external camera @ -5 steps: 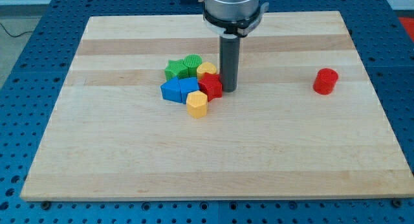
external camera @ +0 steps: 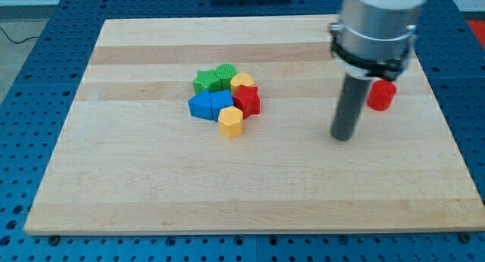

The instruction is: Push the red circle to the top

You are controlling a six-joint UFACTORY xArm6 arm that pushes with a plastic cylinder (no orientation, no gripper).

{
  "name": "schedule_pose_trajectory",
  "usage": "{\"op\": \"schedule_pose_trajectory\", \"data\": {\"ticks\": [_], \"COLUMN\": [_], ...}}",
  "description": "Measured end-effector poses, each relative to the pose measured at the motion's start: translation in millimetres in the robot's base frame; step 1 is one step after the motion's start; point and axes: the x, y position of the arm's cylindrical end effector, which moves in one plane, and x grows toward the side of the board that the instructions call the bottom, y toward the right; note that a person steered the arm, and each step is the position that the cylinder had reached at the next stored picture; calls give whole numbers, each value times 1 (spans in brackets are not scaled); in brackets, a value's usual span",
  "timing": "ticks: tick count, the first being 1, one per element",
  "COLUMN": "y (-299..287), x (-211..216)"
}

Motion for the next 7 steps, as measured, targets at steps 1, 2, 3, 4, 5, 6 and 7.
{"op": "schedule_pose_trajectory", "data": {"ticks": [1, 2, 3, 4, 5, 6, 7], "y": [54, 68, 73, 80, 82, 80, 54], "x": [-18, -62, -110, -133, -99, -78, -84]}}
